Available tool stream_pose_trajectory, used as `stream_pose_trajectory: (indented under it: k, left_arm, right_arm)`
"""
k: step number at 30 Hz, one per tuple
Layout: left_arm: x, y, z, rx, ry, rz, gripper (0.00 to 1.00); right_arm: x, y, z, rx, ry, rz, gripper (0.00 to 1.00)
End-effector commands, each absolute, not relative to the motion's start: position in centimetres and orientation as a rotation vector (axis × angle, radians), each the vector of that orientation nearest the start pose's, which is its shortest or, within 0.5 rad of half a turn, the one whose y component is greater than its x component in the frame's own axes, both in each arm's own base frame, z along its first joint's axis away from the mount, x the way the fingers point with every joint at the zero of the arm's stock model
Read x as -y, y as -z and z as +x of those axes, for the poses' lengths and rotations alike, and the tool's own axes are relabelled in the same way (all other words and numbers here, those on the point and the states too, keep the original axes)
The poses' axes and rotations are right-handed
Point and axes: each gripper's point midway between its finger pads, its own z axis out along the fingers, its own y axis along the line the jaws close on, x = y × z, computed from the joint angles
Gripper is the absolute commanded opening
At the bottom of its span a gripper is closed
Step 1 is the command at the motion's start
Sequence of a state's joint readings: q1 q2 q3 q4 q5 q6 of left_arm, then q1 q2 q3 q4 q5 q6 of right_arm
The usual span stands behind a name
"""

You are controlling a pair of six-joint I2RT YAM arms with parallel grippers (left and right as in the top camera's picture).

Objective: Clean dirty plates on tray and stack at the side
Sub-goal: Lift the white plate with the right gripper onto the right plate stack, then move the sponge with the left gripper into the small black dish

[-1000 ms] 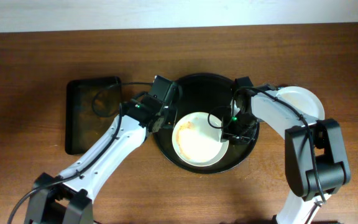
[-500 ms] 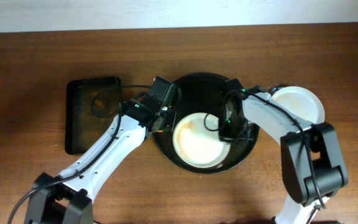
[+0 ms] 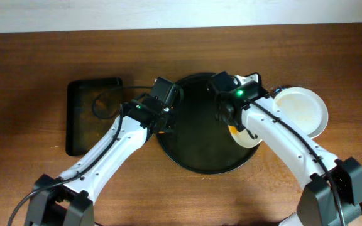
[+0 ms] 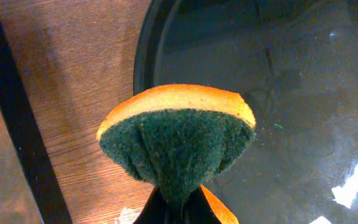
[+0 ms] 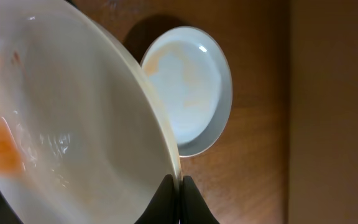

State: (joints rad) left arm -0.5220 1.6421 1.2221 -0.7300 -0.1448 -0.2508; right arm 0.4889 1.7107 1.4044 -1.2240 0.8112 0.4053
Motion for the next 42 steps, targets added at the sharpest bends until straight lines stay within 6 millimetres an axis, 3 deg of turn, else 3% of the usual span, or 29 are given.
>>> stream_pose_trajectory:
  k: [1,6,11,20,23,25,29,31,33,35,37,38,39,42]
  left_arm:
    - [17.2,-11.5,35.0,-2.667,0.059,0.300,0.00]
    - [17.2,-11.5,35.0,-2.667,0.059,0.300,0.00]
    - [17.2,-11.5,35.0,-2.667,0.060,0.300,0.00]
    - [17.2,-11.5,35.0,-2.667,0.060,0.300,0.00]
    - [17.2,-11.5,35.0,-2.667,0.060,0.300,0.00]
    - [17.2,-11.5,35.0,-2.668,0.060,0.300,0.00]
    - [17.2,-11.5,35.0,-2.668,0.060,0.300,0.00]
    - [17.2,-11.5,35.0,-2.668,0.060,0.300,0.00]
    - [17.2,-11.5,35.0,-2.667,0.060,0.300,0.00]
    - [17.2,-11.5,35.0,-2.668,0.060,0.301,0.00]
    - [17.2,-11.5,35.0,-2.668,0.061,0.300,0.00]
    - [17.2,-11.5,35.0,-2.667,0.060,0.300,0.00]
    - [17.2,-11.5,35.0,-2.668,0.060,0.300,0.00]
    - [17.2,-11.5,35.0,-2.668,0.060,0.300,0.00]
  right_arm:
    - [-4.3,-20.9,35.0,-2.427,0.982,0.011,0.04]
    - [-4.9,-25.2,35.0,-2.253,1.041,0.000,0.04]
    - [-7.0,-26.2,34.7,-2.176,1.066,-0.080,0.04]
    - [-7.0,-26.1,34.6,-2.181,1.055,-0.067,0.04]
    - [-7.7,-22.3,34.6,-2.406,0.795,0.017,0.04]
    - [-6.1,-20.3,34.8,-2.549,0.653,0.133,0.04]
    - [2.9,-18.4,35.4,-2.663,0.469,0.597,0.04]
    - [9.3,-18.0,35.3,-2.604,0.356,0.911,0.04]
    - [13.8,-17.9,34.7,-2.527,0.277,1.106,0.04]
    - [16.9,-17.7,33.8,-2.476,0.286,1.218,0.04]
    - [17.7,-16.5,33.5,-2.496,0.298,1.256,0.11]
    - [17.6,-15.5,33.6,-2.525,0.292,1.262,0.26]
    - [17.3,-14.9,33.7,-2.548,0.275,1.264,0.33]
    - [15.8,-13.5,33.2,-2.638,0.189,1.266,0.38]
